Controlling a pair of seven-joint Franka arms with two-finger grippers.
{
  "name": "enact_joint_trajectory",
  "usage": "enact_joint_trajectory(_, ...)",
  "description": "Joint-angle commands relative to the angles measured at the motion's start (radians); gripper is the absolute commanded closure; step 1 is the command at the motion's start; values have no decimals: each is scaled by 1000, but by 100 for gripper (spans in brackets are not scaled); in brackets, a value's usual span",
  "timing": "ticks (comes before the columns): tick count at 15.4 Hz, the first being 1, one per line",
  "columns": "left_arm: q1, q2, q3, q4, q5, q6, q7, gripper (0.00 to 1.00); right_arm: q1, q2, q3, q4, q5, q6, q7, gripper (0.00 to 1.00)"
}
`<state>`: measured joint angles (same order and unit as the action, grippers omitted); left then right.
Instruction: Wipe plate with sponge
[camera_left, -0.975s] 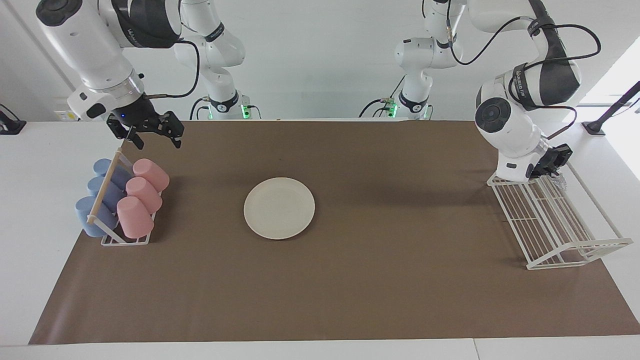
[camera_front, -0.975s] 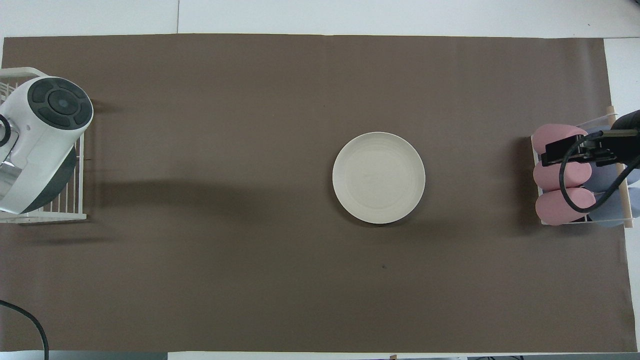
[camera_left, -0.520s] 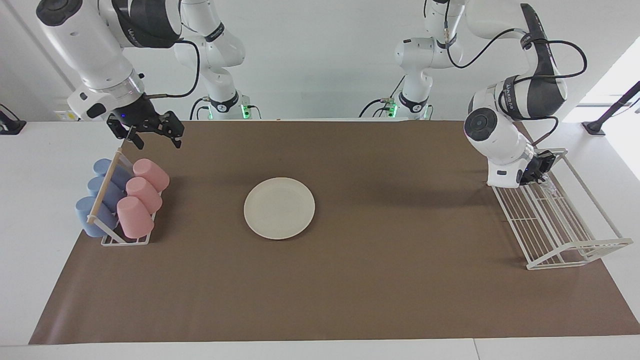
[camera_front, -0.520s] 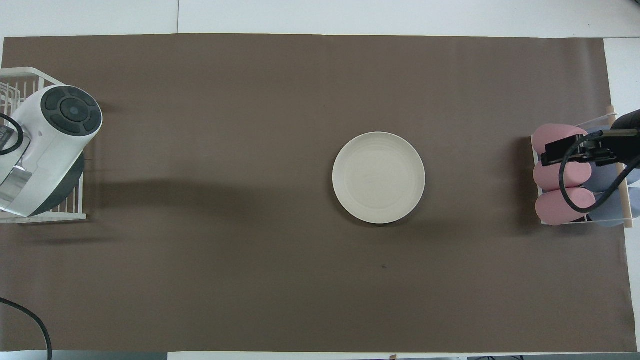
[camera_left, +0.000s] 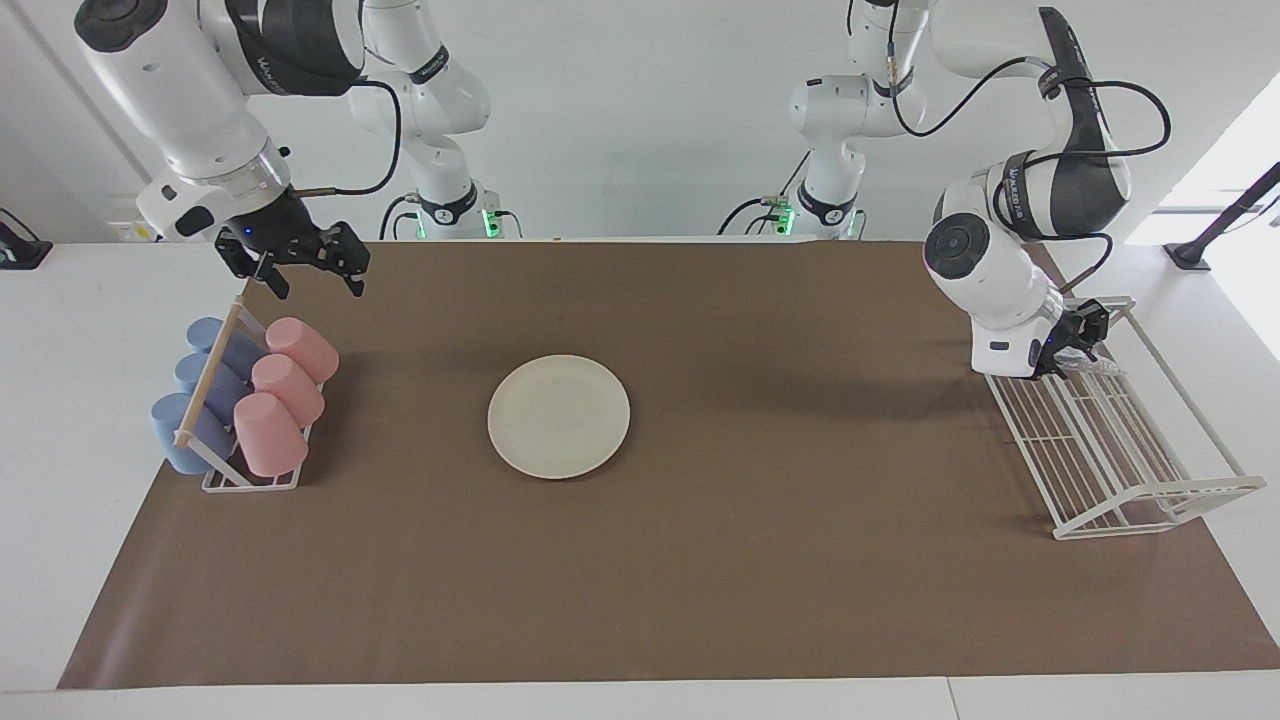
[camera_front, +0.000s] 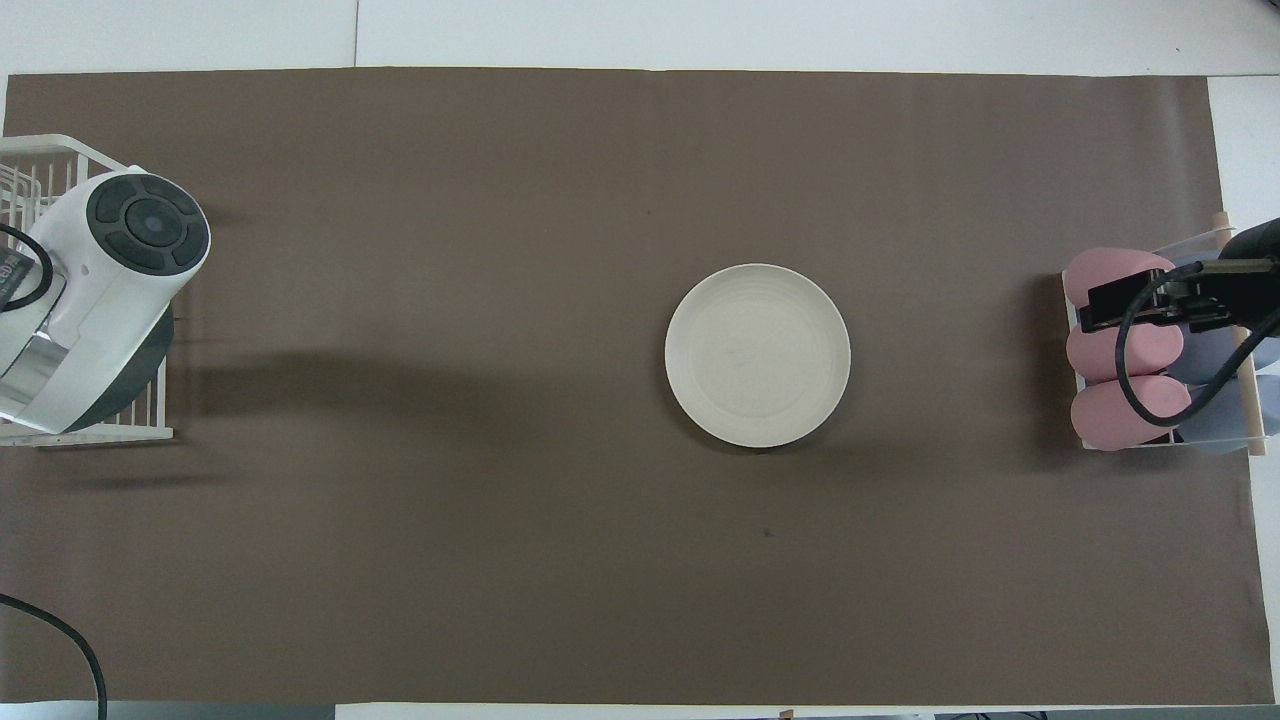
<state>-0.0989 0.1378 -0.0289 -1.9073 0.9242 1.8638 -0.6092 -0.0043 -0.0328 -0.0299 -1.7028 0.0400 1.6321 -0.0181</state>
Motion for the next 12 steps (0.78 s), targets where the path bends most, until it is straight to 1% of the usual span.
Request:
enact_joint_trajectory(1,2,-7,3,-13,19,29,-18,19,0,-6,4,6,-8,-14,27,0)
enact_joint_trajectory(7,4,-6,3,-12,10,44,-18,12,4,-7,7,8,-8,-14,30,0)
enact_joint_trajectory(9,4,3,3,-4,1,43,-18,7,4,-7,10,8,-8,-14,40,0)
enact_joint_trajectory(12,-4,8,3,10,-48,37,-20,0,4,-7,10,8,-8,-15,40,0)
